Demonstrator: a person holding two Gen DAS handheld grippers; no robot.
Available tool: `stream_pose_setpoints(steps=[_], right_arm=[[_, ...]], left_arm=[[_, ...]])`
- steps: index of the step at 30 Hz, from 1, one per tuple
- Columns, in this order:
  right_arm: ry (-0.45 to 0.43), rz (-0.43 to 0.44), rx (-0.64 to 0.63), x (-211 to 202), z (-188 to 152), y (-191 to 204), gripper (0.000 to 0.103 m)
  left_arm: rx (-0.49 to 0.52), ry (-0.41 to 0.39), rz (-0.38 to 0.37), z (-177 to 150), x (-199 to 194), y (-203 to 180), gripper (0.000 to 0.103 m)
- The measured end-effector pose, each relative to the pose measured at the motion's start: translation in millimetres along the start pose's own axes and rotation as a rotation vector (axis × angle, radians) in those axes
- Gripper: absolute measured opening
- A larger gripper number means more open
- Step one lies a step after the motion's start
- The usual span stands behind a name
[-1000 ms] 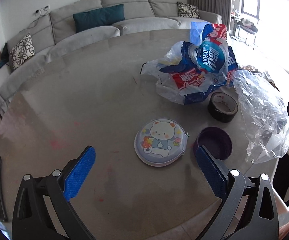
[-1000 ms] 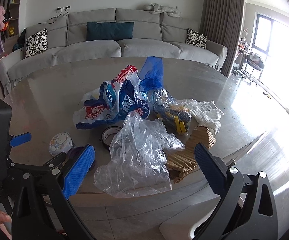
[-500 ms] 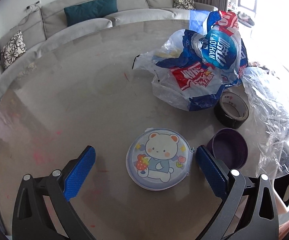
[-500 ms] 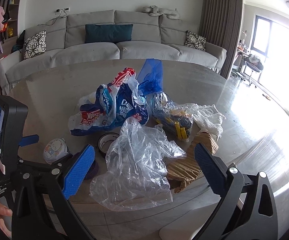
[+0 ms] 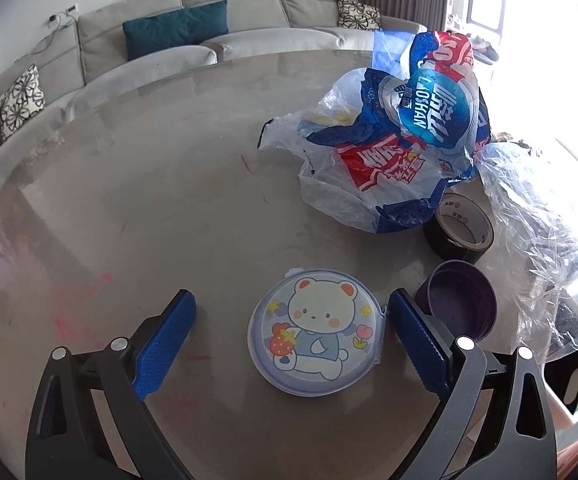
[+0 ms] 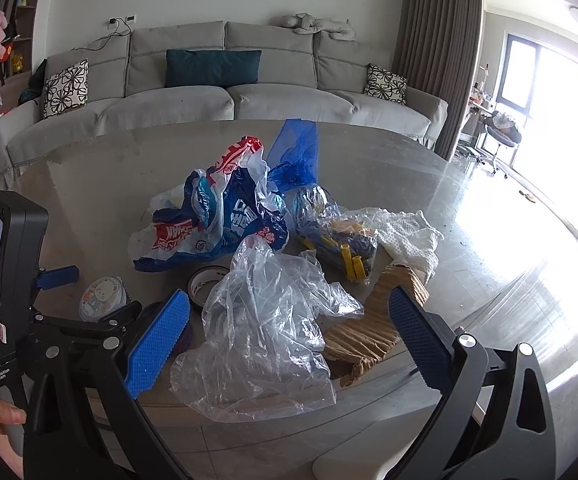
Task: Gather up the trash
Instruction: 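Grasp the round bear-printed lid with the left gripper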
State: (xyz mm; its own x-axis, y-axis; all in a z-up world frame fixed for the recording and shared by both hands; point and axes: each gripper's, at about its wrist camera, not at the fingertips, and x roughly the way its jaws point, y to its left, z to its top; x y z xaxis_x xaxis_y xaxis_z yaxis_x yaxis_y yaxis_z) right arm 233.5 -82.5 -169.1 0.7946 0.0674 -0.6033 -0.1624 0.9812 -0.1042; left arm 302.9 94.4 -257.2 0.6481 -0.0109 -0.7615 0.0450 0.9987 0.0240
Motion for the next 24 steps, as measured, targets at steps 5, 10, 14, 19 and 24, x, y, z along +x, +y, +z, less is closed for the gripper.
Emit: stream_pose_setpoints(steps=[5,10,14,19,24], right_arm=[[0.001,0.001,-0.009,-2.2,-1.5,3.9,0.099],[0.014,0.037,-0.014,-2.7,-5.4,12.2,0.099],[0.015,0.071,-0.021,-3.3,-6.8,25.1,0.099],[0.004,0.136,-0.033,-0.8,-3.8,50.3,0.099],[0.004,0.209,-0.033,10.6,-7.5,78.4,0.099]], left_arm=[[-0.006,-0.015,0.005,0.3,-6.3,-3.6,0.057],[-0.010,-0.030,0.005,-2.5,-17.2,-0.9,0.057],[0.000,-0.074,0.039,-5.4,-36.3,2.1,0.056],[-0.005,-0.115,0.085,-3.8,-66.8,18.8,0.057],[0.006,-0.144,0.146,-5.6,-89.1,41.3,0.057]])
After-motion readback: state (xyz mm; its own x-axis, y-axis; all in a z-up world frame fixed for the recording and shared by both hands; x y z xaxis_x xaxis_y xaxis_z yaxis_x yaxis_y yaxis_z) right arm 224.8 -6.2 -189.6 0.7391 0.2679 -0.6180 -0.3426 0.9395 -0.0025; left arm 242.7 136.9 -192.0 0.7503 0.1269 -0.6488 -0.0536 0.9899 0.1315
